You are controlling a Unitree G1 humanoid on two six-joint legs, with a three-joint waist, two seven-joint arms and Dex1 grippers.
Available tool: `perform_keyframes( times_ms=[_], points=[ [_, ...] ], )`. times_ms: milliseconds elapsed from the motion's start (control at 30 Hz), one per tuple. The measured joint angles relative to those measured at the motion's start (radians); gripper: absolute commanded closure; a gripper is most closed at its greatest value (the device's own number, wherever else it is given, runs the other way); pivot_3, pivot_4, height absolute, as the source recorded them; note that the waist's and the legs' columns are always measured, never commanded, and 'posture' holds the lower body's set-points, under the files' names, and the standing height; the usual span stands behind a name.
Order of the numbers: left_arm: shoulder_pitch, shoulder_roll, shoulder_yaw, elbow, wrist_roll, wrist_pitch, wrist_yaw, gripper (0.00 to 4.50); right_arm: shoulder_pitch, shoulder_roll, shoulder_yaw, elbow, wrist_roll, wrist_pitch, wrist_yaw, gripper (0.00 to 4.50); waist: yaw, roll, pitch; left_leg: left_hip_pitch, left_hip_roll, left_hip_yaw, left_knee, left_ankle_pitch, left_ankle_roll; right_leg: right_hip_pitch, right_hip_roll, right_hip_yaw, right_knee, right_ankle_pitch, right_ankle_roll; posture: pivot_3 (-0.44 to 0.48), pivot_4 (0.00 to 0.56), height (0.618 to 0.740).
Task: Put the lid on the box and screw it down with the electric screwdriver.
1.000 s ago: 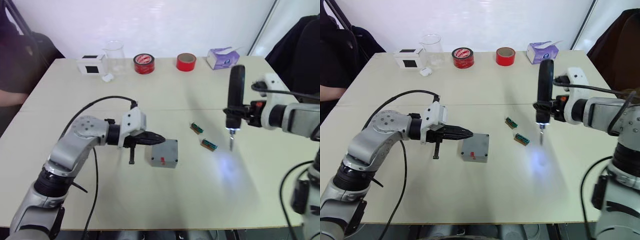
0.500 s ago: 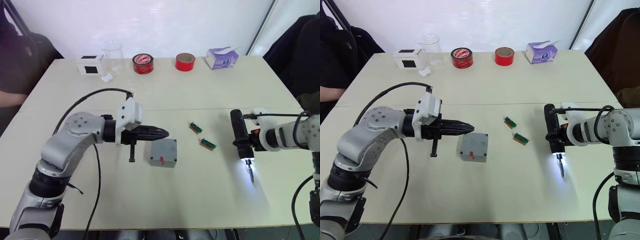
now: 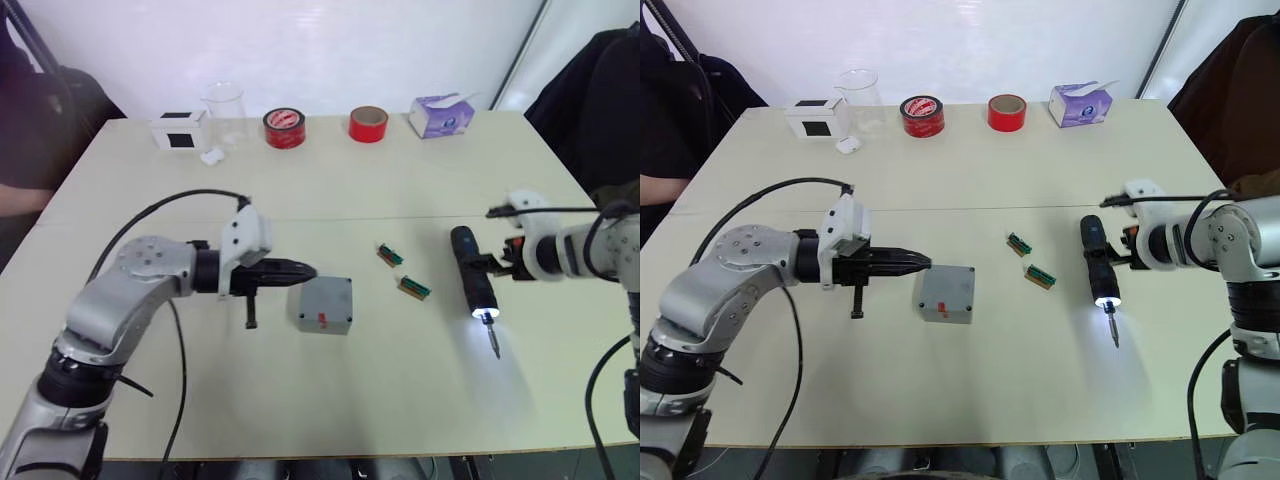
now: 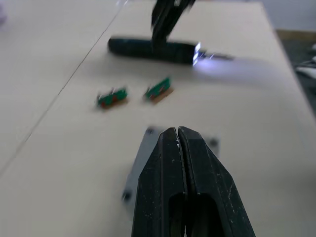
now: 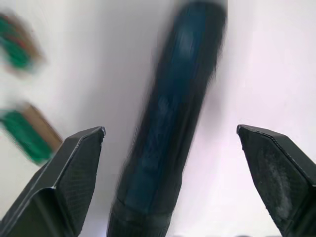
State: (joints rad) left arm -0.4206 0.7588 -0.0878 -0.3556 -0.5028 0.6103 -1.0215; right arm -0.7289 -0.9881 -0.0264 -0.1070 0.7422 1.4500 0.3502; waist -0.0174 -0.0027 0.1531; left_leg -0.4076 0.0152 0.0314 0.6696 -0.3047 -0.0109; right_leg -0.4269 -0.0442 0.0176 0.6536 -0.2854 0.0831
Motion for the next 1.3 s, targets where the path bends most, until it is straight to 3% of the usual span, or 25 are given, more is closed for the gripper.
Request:
perform_keyframes(
  times_ms=[100, 300, 333, 400, 733, 1133, 1300],
  points=[
    [0.058, 0.023, -0.001, 0.064, 0.051, -0.036, 0.0, 4.5, 0.042, 0.029, -0.032, -0.169, 0.027, -0.088, 0.073, 1.07, 0.004, -0.001, 0.0, 0.0, 0.0, -0.001, 0.0, 0.0, 0.0, 0.0, 0.0, -0.001, 0.0, 0.0, 0.0, 0.0, 0.15, 0.74],
    [0.075, 0.017, -0.022, 0.126, 0.116, -0.099, -0.002, 4.5, 0.189, 0.112, -0.012, -0.343, 0.042, -0.17, 0.125, 3.31, 0.018, -0.003, 0.0, -0.002, -0.001, -0.001, 0.009, -0.003, 0.005, 0.003, -0.003, -0.002, 0.0, 0.0, 0.001, 0.0, 0.15, 0.74],
    [0.075, 0.004, -0.04, 0.141, 0.127, -0.105, -0.002, 4.5, 0.227, 0.142, 0.023, -0.368, 0.035, -0.192, 0.129, 3.87, 0.018, -0.003, 0.0, -0.003, -0.001, -0.001, 0.01, -0.003, 0.006, 0.003, -0.003, -0.001, 0.0, 0.001, 0.002, 0.0, 0.15, 0.74],
    [0.075, -0.024, -0.065, 0.155, 0.14, -0.117, -0.001, 4.5, 0.273, 0.17, 0.072, -0.391, 0.017, -0.218, 0.132, 4.42, 0.019, -0.003, 0.0, -0.003, -0.001, 0.0, 0.012, -0.003, 0.006, 0.004, -0.003, -0.001, 0.001, 0.002, 0.003, 0.0, 0.15, 0.74],
    [0.027, -0.127, -0.136, 0.241, 0.186, -0.143, -0.017, 4.5, 0.335, 0.245, 0.221, -0.418, -0.052, -0.28, 0.167, 4.42, 0.021, -0.003, 0.0, -0.002, -0.001, 0.0, 0.014, -0.003, 0.006, 0.004, -0.002, -0.001, 0.004, 0.002, 0.004, 0.0, 0.15, 0.74],
    [-0.101, -0.232, -0.17, 0.424, 0.252, -0.191, -0.024, 4.5, 0.33, 0.268, 0.244, -0.452, -0.029, -0.242, 0.217, 4.42, 0.021, -0.003, 0.0, -0.001, -0.002, 0.0, 0.015, -0.003, 0.006, 0.004, -0.002, -0.001, 0.006, 0.002, 0.004, 0.0, 0.15, 0.74],
    [-0.085, -0.197, -0.168, 0.426, 0.256, -0.208, -0.051, 4.5, 0.319, 0.206, 0.239, -0.485, -0.04, -0.241, 0.236, 4.42, 0.017, -0.003, 0.0, -0.001, -0.002, 0.0, 0.016, -0.003, 0.006, 0.003, -0.002, -0.001, 0.006, 0.002, 0.004, 0.0, 0.15, 0.74]
  ],
)
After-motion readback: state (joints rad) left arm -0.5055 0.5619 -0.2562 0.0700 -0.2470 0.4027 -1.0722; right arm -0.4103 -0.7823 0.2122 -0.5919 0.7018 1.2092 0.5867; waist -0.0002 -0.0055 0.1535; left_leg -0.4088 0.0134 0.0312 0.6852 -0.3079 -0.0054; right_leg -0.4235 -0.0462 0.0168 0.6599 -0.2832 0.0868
